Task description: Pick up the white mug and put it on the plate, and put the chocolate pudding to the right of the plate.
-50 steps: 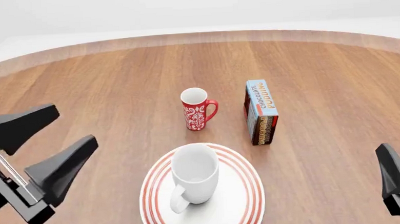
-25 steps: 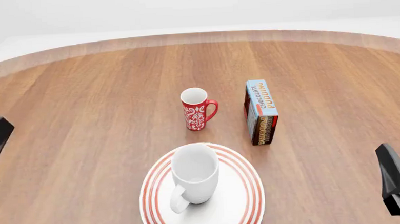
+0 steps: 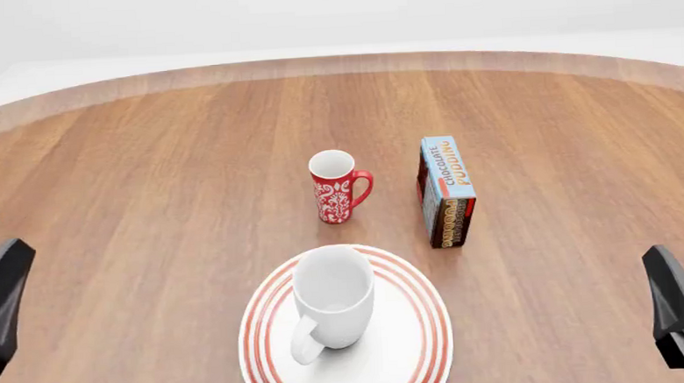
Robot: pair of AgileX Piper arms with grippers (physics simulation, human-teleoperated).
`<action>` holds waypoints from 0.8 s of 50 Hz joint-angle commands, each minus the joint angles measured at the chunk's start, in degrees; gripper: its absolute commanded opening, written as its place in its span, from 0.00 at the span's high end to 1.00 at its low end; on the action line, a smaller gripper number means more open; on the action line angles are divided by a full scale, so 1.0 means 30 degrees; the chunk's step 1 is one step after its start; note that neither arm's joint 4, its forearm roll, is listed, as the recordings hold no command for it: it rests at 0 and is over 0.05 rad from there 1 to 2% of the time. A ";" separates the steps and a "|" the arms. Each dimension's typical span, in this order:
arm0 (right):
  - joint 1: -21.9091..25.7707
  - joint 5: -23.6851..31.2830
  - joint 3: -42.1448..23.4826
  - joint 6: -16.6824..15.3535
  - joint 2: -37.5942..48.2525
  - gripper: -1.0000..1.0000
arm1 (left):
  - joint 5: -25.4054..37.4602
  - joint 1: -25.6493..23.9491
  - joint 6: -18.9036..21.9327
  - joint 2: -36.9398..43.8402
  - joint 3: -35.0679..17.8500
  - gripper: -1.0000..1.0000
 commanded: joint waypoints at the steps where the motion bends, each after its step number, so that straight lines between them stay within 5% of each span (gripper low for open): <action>1: 0.0003 0.0012 0.0001 -0.0058 -0.0003 0.00 | -0.1693 0.1120 -0.0506 -0.0298 0.2217 0.00; 18: -0.0031 0.0003 -0.0048 -0.0173 0.0037 0.00 | -0.3887 0.1355 -0.0601 -0.0167 0.3839 0.00; 40: -0.0375 0.0031 -0.0093 -0.0899 0.0025 0.00 | -0.3646 0.1555 -0.0808 -0.0325 0.3951 0.00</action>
